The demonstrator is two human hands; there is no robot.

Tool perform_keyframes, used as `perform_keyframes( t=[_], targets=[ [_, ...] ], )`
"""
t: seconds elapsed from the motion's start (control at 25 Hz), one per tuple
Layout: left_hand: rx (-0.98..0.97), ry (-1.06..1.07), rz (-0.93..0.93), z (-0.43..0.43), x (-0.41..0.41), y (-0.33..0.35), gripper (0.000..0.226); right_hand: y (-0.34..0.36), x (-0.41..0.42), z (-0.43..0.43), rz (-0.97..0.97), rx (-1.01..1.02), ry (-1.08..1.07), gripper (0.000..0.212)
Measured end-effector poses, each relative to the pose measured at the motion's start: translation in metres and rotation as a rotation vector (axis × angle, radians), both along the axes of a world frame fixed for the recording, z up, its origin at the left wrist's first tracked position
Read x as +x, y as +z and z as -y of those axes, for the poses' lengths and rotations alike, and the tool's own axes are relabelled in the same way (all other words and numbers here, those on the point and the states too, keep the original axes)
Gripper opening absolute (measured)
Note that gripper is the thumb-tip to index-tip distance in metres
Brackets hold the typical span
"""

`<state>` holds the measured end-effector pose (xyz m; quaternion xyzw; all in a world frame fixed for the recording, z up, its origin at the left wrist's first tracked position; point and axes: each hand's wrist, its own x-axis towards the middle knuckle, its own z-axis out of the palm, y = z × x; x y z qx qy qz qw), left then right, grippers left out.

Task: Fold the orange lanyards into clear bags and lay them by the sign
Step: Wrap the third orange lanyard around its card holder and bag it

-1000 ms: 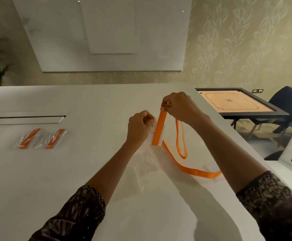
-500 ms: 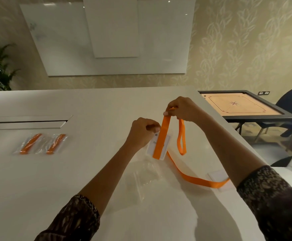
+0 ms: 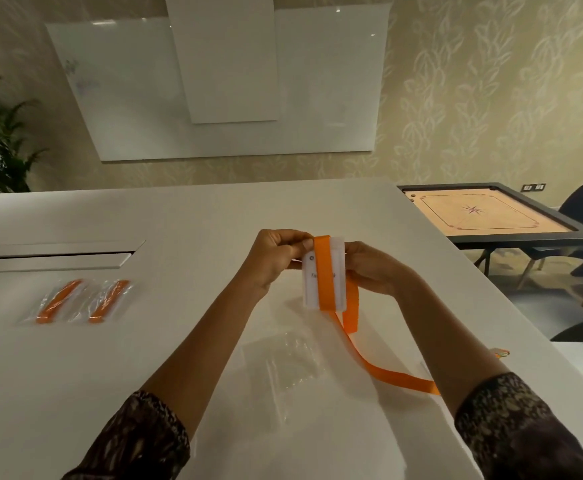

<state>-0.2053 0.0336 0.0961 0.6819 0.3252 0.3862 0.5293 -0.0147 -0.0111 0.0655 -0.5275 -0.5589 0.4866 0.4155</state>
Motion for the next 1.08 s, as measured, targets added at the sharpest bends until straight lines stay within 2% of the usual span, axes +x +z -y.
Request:
perform_keyframes(
  t=[0.2, 0.44, 0.52, 0.64, 0.76, 0.92, 1.08],
  targets=[
    [-0.051, 0.059, 0.059, -0.015, 0.007, 0.011, 0.011, -0.007, -0.008, -0.001, -0.138, 0.030, -0.097, 0.030],
    [-0.055, 0.090, 0.072, -0.027, 0.015, 0.023, 0.012, -0.015, -0.005, -0.001, -0.290, 0.029, -0.064, 0.024],
    [-0.049, 0.094, 0.068, -0.029, 0.019, 0.026, 0.014, -0.017, -0.005, -0.004, -0.280, 0.036, -0.091, 0.027],
    [-0.046, 0.141, 0.071, -0.032, 0.025, 0.029, 0.013, -0.022, -0.007, -0.010, -0.227, 0.025, -0.248, 0.037],
    [-0.044, 0.229, 0.121, -0.037, 0.028, 0.029, 0.015, -0.024, -0.012, -0.009, -0.161, 0.100, -0.297, 0.019],
    [-0.090, 0.330, 0.129, -0.046, 0.028, 0.024, 0.013, -0.027, -0.020, -0.003, -0.078, 0.191, -0.301, 0.027],
    [-0.062, 0.424, 0.147, -0.051, 0.033, 0.017, 0.002, -0.032, -0.029, -0.002, -0.089, 0.218, -0.375, 0.020]
  ],
)
